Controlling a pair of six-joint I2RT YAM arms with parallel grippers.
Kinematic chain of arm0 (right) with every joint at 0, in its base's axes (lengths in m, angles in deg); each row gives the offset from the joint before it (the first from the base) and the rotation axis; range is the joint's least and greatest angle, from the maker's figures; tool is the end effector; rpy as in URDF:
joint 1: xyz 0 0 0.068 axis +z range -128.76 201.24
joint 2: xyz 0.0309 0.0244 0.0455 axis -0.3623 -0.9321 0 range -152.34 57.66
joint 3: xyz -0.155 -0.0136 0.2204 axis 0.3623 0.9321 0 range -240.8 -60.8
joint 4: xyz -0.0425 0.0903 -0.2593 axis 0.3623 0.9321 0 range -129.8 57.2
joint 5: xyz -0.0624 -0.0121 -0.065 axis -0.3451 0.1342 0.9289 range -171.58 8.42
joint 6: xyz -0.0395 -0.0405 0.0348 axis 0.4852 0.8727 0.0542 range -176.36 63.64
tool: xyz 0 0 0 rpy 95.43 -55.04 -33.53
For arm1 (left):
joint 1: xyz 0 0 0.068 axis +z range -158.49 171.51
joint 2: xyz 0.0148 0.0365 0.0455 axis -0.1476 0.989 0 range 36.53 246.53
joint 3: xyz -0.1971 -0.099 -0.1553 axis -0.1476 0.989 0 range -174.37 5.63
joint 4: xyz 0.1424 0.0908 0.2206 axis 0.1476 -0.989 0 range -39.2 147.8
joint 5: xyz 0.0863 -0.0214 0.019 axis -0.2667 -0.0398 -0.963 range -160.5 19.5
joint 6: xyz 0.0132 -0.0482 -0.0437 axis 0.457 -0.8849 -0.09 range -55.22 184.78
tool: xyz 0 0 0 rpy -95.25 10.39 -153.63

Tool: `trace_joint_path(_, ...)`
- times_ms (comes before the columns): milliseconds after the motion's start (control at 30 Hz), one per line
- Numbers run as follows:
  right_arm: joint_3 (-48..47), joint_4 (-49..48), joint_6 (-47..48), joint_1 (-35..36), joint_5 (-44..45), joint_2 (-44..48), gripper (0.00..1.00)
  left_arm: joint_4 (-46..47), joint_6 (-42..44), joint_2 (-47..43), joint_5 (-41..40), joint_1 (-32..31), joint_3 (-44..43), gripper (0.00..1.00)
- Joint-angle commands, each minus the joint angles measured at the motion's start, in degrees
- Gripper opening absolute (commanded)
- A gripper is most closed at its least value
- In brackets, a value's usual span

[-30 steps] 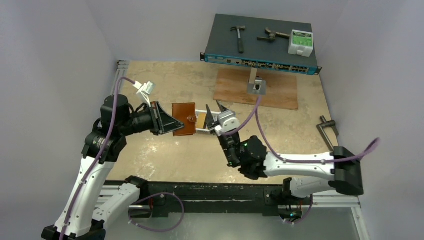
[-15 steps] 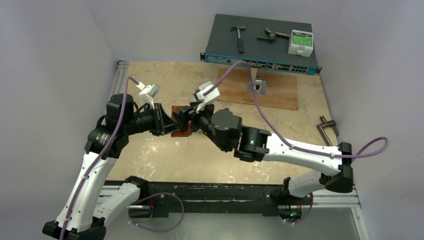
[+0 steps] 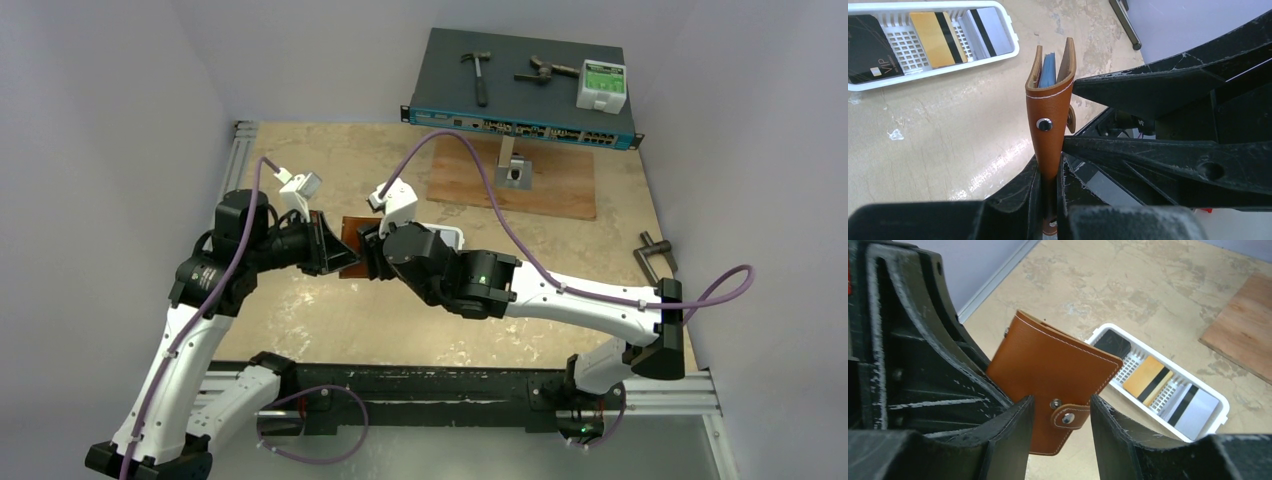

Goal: Put the credit cards into the card holder
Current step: Place the card holder at the center of the board.

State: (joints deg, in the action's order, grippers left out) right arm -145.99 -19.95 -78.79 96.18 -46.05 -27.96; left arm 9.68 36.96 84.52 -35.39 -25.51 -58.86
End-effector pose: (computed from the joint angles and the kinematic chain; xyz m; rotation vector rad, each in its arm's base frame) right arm 0.1263 0.3517 0.3910 -0.4486 1.8435 0.5771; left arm 0.1629 -0.0816 0.3779 0.1782 2.2042 -1.1009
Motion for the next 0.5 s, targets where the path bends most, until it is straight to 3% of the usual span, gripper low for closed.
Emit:
trace_joint_path(0, 0.3, 5.2, -3.6, 0.0, 2.7, 1.7, 0.44, 2.6, 0.9, -0.9, 2.3, -0.2, -3.1, 0.0)
trace_joint_path(267, 2.1, 7.8, -6.0, -0.1, 6.1, 4.2, 0.33, 2.7, 0.4, -1.0, 2.7, -0.2, -3.3, 0.0)
trace_joint_path(467, 4.6, 4.4, -5.6, -0.1, 8.0, 7.6, 0.23, 2.9, -0.3, -1.1, 3.6, -0.2, -2.9, 0.0)
